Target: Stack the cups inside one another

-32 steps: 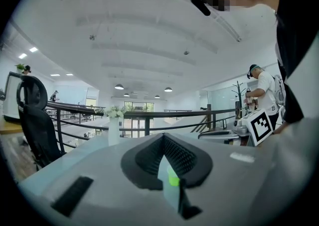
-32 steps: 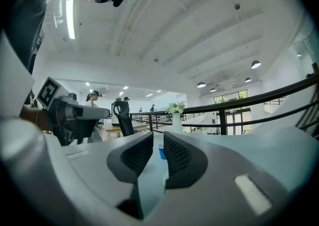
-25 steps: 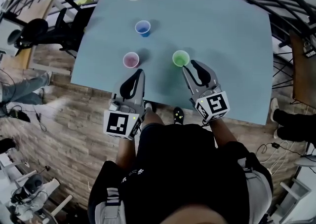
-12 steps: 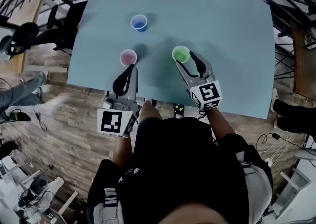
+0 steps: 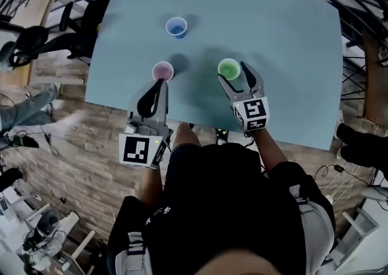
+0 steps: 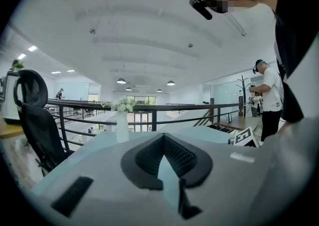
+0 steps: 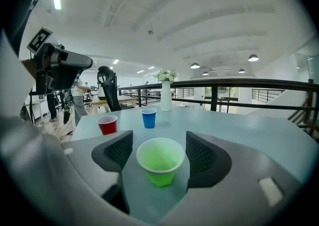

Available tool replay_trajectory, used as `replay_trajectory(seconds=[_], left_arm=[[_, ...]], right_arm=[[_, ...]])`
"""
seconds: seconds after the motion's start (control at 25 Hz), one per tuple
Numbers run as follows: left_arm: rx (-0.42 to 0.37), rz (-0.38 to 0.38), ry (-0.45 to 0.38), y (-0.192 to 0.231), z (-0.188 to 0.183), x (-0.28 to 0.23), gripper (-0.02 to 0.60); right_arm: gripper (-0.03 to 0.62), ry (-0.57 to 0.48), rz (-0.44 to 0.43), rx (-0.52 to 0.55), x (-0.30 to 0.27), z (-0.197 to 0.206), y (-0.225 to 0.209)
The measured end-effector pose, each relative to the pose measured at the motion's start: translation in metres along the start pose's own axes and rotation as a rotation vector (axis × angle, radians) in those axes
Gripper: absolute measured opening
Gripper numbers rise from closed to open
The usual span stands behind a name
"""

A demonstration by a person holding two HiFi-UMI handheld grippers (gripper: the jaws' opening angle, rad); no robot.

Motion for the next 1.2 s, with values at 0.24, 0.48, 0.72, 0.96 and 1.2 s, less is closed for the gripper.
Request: replay_trajectory(seconds=[0.24, 0.48, 0.72, 0.96, 1.2], left_arm=[[-0.007, -0.005, 0.012, 0.005, 0.0, 0.001, -0.006], [0.0, -0.024, 0.017, 0.012, 0.003, 0.004, -0.006], [-0.004, -0.041, 0.025, 0.014, 0.004, 0.009, -0.006], [-0.003, -0.055, 0.029, 0.018, 0.004, 0.016, -0.006], [-0.004, -0.064, 0.019, 0.019, 0.004, 0.019, -0.006]], right_arm=[[0.362, 0.028, 0.011, 0.012, -0.011, 0.009, -0.001], [0.37, 0.046, 0.019, 0.015, -0.02, 0.014, -0.001], [0.368, 0.055, 0.026, 0.006, -0.022, 0.018, -0.002], [0.364, 0.049, 0.027, 0.012, -0.023, 0.015, 0.0], [0.362, 0.018, 0.013, 0.034, -0.017, 0.004, 0.002]])
Point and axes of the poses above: the fingertips, and each gripper's own axes: x backward along the fingers, y to its left, z out of its underside, the point moved 10 cm from there along x, backward along the fingers, and after that the axes turned 1 degree about z, right-handed, at the moved point
